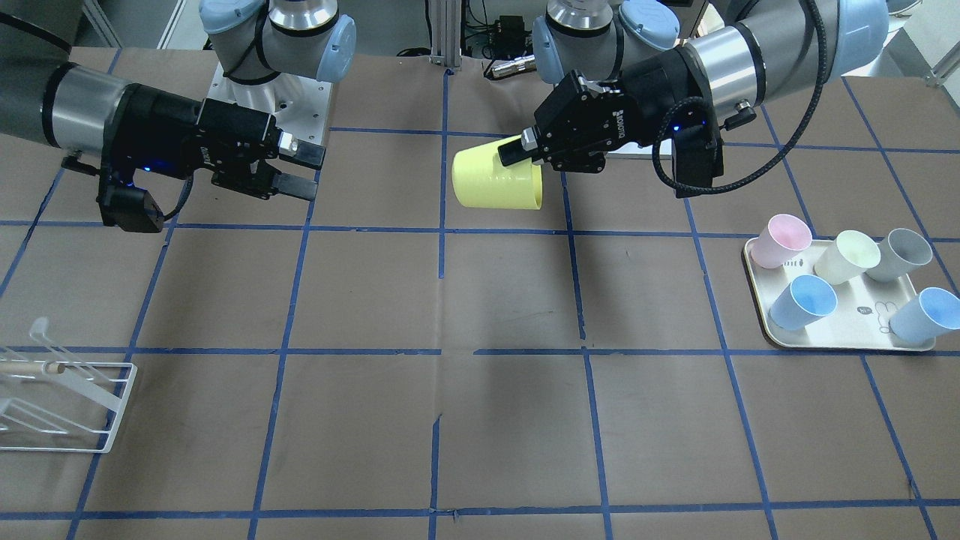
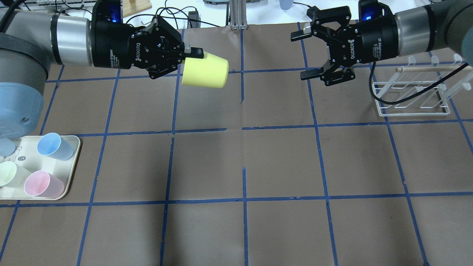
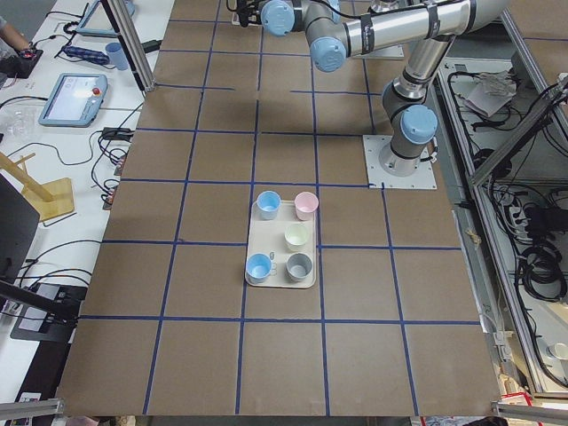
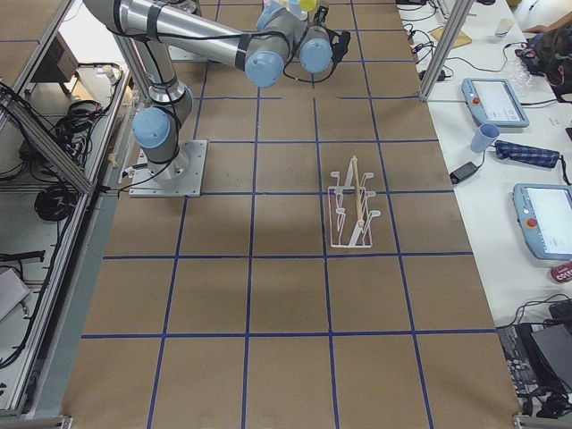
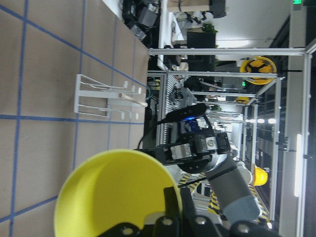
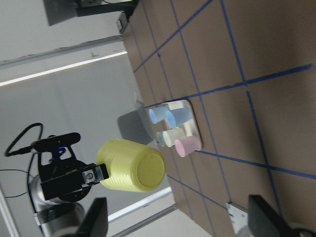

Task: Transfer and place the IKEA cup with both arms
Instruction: 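Carry the yellow cup to the white tray with the left gripper while the right withdraws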

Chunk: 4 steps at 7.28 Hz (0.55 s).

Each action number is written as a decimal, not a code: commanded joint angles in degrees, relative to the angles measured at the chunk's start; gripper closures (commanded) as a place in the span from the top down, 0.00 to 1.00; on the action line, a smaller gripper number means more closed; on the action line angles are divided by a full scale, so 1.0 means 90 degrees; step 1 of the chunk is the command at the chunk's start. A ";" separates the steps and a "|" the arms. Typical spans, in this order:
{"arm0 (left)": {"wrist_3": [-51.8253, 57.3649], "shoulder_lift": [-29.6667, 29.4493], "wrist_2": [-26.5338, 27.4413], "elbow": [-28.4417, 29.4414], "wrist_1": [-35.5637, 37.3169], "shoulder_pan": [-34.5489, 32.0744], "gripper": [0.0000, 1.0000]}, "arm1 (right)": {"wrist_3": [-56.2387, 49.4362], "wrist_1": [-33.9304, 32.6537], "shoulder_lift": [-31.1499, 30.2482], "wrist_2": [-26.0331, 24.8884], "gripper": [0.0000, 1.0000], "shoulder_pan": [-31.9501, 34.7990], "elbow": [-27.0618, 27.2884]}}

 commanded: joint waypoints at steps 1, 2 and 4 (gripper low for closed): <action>0.0094 -0.0138 0.2656 0.0016 0.0150 0.0041 0.00 | 0.1099 -0.0401 -0.0193 -0.2250 1.00 -0.0027 -0.0615; 0.0104 -0.0255 0.3665 0.0007 0.0558 0.0051 0.00 | 0.1521 -0.0608 -0.0242 -0.3160 1.00 0.0002 -0.0714; 0.1324 -0.0616 0.5158 0.0171 0.0630 0.0061 0.00 | 0.1758 -0.0863 -0.0564 -0.4889 1.00 0.0196 -0.0754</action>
